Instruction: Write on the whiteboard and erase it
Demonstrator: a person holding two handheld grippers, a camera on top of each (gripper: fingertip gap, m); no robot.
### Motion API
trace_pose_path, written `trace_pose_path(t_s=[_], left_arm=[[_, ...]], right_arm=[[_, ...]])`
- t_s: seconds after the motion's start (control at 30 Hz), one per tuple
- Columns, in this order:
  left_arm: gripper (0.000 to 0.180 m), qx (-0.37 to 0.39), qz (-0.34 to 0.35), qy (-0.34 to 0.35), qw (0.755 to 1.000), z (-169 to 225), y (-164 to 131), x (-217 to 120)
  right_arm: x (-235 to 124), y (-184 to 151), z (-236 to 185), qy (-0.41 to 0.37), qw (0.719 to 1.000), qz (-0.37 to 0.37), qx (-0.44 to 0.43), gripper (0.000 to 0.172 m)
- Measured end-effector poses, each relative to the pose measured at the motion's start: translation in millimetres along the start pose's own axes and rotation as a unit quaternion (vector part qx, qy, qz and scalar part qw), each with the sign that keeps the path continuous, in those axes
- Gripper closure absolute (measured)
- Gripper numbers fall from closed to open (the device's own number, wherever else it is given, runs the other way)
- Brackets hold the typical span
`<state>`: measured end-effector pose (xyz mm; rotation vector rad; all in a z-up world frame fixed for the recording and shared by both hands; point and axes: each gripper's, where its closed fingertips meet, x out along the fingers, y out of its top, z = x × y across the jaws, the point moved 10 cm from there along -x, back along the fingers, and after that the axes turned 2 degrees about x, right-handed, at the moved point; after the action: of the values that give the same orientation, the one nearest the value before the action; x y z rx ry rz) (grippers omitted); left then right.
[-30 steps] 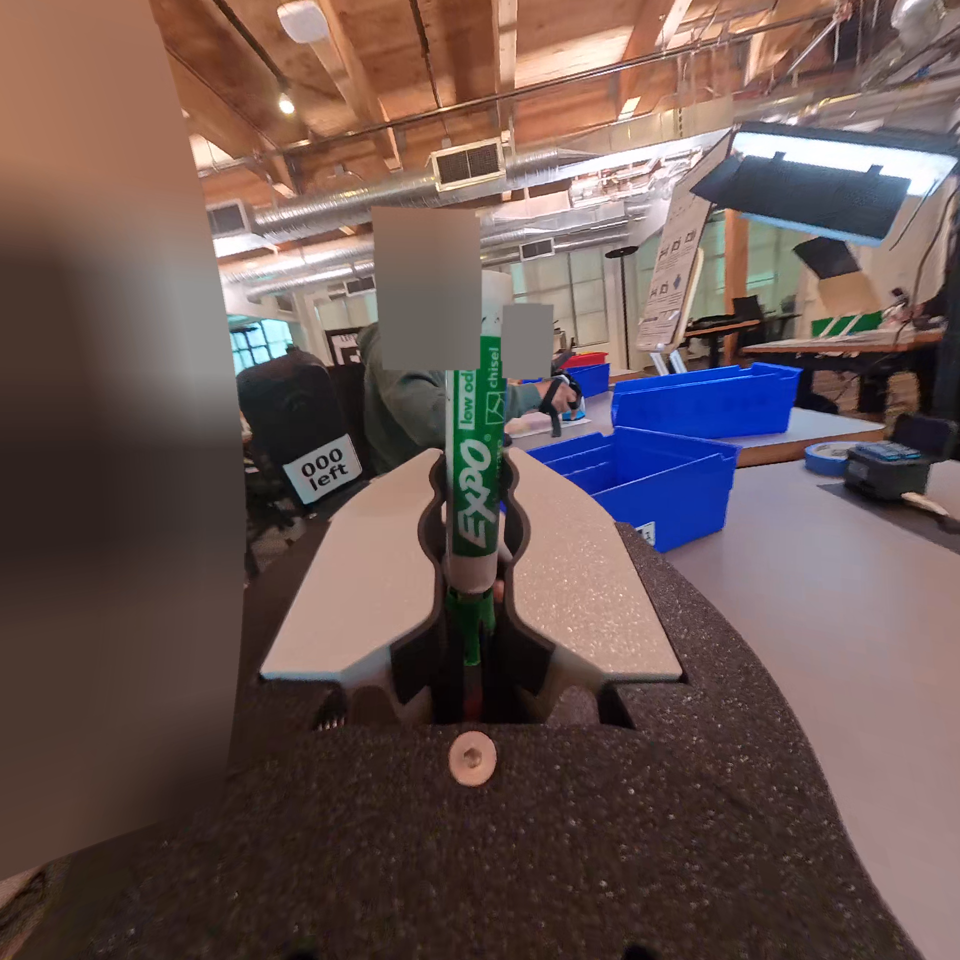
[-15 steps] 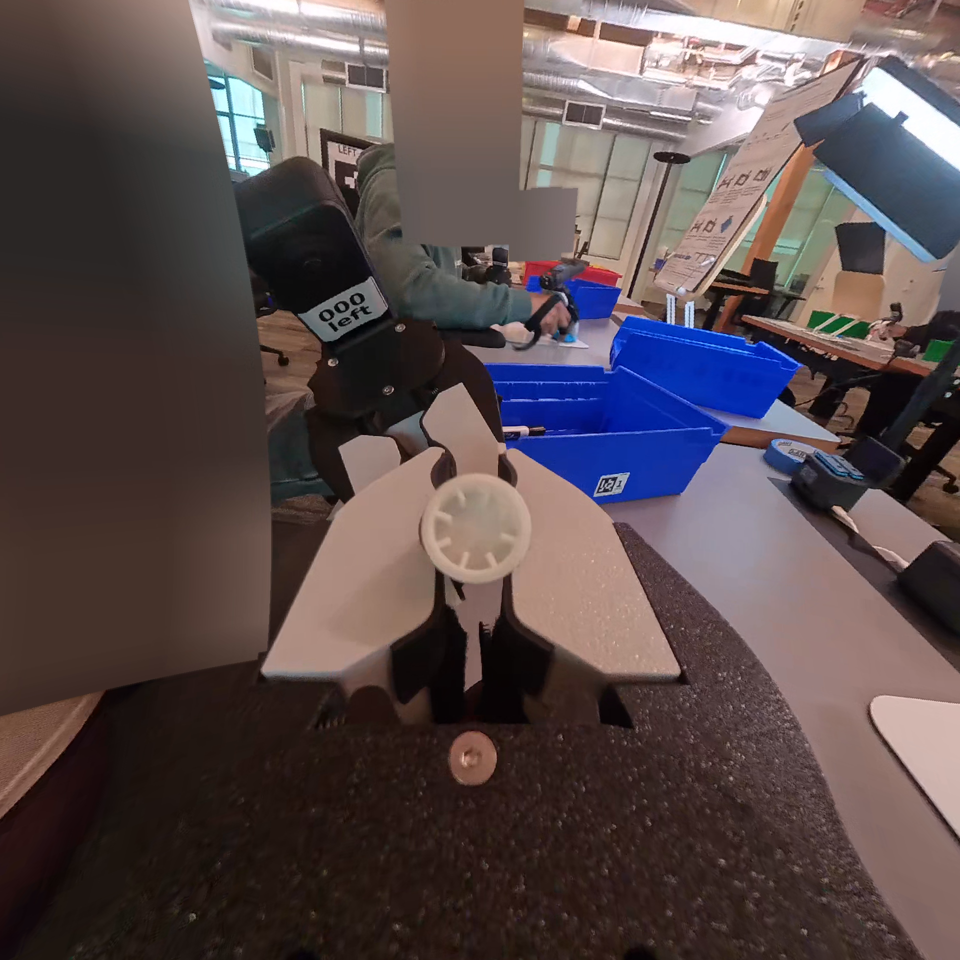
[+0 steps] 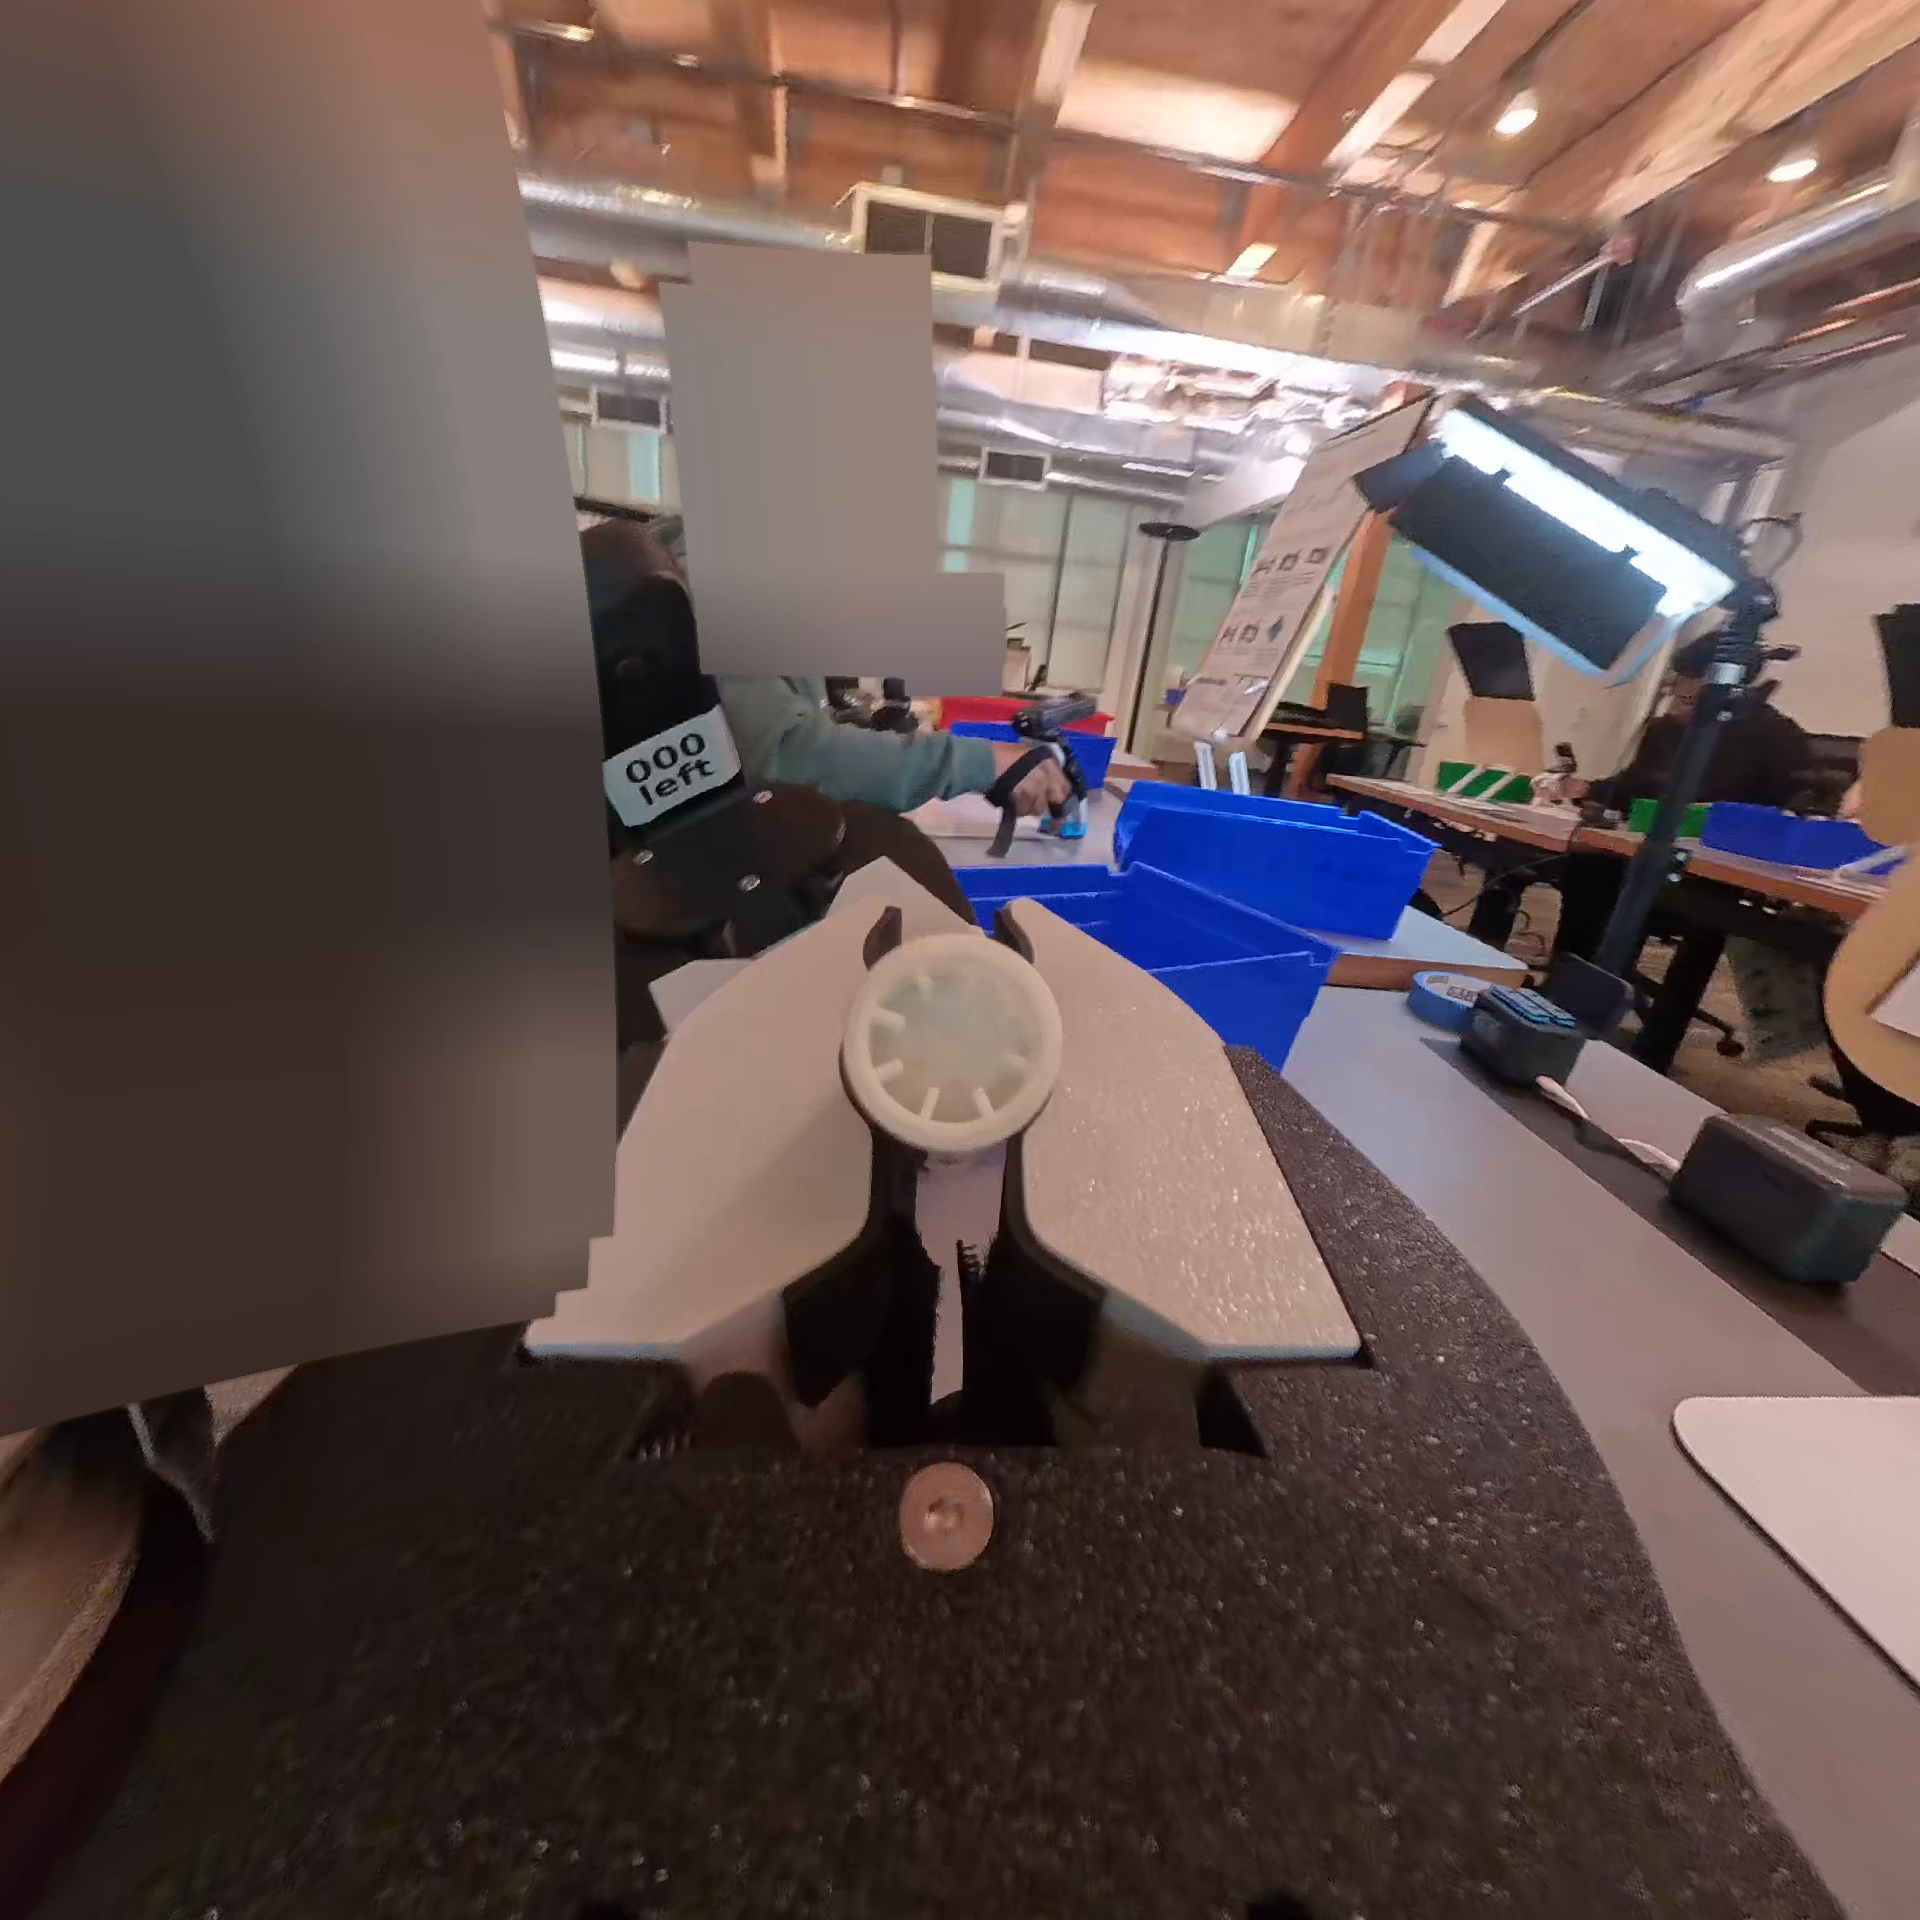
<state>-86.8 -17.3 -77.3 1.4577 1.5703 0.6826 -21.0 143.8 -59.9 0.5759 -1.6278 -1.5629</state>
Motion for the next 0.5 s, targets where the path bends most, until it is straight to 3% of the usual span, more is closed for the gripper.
trace_pose_path(t_s=[0.03, 0.17, 0.23, 0.27, 0.3, 0.4, 0.5], left_arm=[[0.135, -0.014, -0.009, -0.010, 1.000, 0, 0, 3], [0.135, 0.006, -0.033, -0.006, 0.999, 3, -1, 14], [0.148, 0.036, -0.054, -0.003, 0.998, 7, 0, 20], [0.165, 0.045, -0.059, -0.004, 0.997, 8, 0, 21], [0.165, 0.049, -0.061, -0.006, 0.997, 9, 0, 23], [0.165, 0.025, -0.066, -0.024, 0.997, 10, -1, 25], [0.165, -0.024, -0.087, -0.049, 0.995, 14, -4, 33]], right_arm=[[-2, -1, 0, -0.006, 1.000, 0.001, 0.006, 0.152], [-3, -5, -4, -0.016, 1.000, -0.006, 0.023, 0.153], [-4, -7, -5, -0.022, 0.999, 0.000, 0.034, 0.153], [-5, -7, -6, -0.026, 0.999, 0.001, 0.036, 0.153], [-5, -7, -7, -0.030, 0.999, 0.001, 0.035, 0.154], [-8, -8, -11, -0.045, 0.999, -0.014, 0.017, 0.154], [-6, -9, -22, -0.075, 0.994, -0.047, -0.062, 0.154]])
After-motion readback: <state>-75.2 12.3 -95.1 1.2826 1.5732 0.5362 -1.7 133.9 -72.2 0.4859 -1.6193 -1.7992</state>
